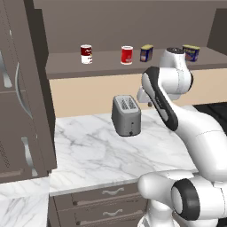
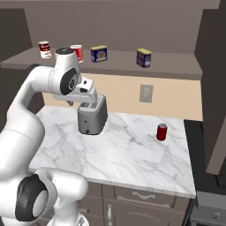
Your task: Stack two cans on top of the other two cans in the cabinet.
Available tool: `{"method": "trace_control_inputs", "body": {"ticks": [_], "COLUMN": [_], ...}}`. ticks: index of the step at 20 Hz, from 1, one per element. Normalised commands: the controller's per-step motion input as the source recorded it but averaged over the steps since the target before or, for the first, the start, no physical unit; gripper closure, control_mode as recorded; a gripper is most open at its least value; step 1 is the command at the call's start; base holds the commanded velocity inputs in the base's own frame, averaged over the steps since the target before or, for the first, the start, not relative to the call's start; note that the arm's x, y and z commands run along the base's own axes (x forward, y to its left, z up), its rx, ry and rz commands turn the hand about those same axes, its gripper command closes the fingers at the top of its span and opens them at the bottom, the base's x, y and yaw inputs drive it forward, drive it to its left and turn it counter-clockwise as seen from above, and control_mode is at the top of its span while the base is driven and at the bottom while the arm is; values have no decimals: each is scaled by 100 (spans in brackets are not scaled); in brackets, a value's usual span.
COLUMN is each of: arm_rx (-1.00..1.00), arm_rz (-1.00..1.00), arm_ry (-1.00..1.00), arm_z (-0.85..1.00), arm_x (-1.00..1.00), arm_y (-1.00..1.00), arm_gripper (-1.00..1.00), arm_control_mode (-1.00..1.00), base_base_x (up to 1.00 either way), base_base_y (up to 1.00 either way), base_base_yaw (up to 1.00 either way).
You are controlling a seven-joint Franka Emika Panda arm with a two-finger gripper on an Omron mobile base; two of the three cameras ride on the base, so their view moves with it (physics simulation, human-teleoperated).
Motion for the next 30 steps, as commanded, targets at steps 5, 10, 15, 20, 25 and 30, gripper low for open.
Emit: {"method": "trace_control_inputs", "body": {"ticks": [5,10,15,20,25,30], "arm_rx": [0,0,0,0,0,0], "arm_rz": [1,0,0,0,0,-2], "arm_ry": [-11,-42,-38,-28,-22,-3], "arm_z": [0,16,36,44,45,51], "arm_x": [-14,-13,-1,0,3,1], "arm_y": [1,16,20,20,15,9], "arm_gripper": [-100,-100,-100,-100,-100,-100], "arm_control_mode": [-100,-100,-100,-100,-100,-100], "base_base_x": [0,0,0,0,0,0], "base_base_y": [0,0,0,0,0,0], "base_base_yaw": [0,0,0,0,0,0]}}
